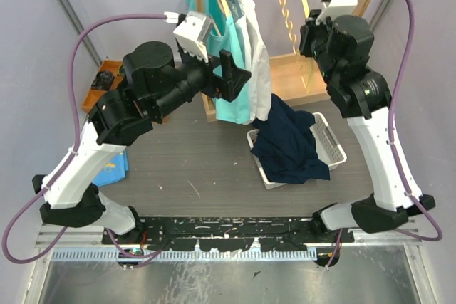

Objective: Remove the t-shirt from the hanger
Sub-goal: Place the hanger on the clothesline.

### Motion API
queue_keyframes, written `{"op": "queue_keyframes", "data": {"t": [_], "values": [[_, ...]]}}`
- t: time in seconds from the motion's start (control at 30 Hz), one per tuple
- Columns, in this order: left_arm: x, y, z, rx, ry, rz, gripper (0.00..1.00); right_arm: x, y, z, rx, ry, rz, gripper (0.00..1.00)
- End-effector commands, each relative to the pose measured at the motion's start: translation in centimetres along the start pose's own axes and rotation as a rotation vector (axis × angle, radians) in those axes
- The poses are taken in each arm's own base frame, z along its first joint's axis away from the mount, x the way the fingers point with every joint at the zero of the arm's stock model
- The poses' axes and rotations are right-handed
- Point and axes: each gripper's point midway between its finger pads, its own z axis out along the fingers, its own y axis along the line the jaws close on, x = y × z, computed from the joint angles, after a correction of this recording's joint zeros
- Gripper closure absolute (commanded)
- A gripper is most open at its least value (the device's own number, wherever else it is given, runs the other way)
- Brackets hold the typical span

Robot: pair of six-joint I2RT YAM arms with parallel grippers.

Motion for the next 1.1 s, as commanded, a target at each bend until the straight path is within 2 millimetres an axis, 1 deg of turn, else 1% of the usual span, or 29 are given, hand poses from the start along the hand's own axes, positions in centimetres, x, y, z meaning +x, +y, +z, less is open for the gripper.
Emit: {"op": "queue_keyframes", "data": {"t": [0.0, 0.07, 0.2, 0.37, 0.83, 1.07], "values": [[-0.5, 1.2, -1.8, -0.036, -0.017, 0.009, 0.14, -6.3, -0.7, 0.8, -0.027, -0.172, 0.028, 1.00], [-0.6, 1.5, -2.3, -0.044, -0.022, 0.009, 0.14, -6.5, -1.0, 1.9, -0.029, -0.169, 0.037, 0.99], [-0.8, 2.0, -3.1, -0.059, -0.030, 0.012, 0.13, -6.5, -1.1, 3.7, -0.068, -0.163, 0.046, 0.99], [-1.0, 2.5, -3.5, -0.074, -0.036, 0.034, 0.13, -6.6, -1.7, 5.2, -0.083, -0.169, 0.050, 0.99], [-1.3, 2.9, -3.1, -0.100, -0.052, 0.068, 0.13, -5.6, -3.7, 8.7, -0.100, -0.147, 0.068, 1.00], [-1.3, 3.3, -3.0, -0.121, -0.054, 0.077, 0.13, -4.5, -4.2, 10.2, -0.097, -0.124, 0.088, 0.99]]}}
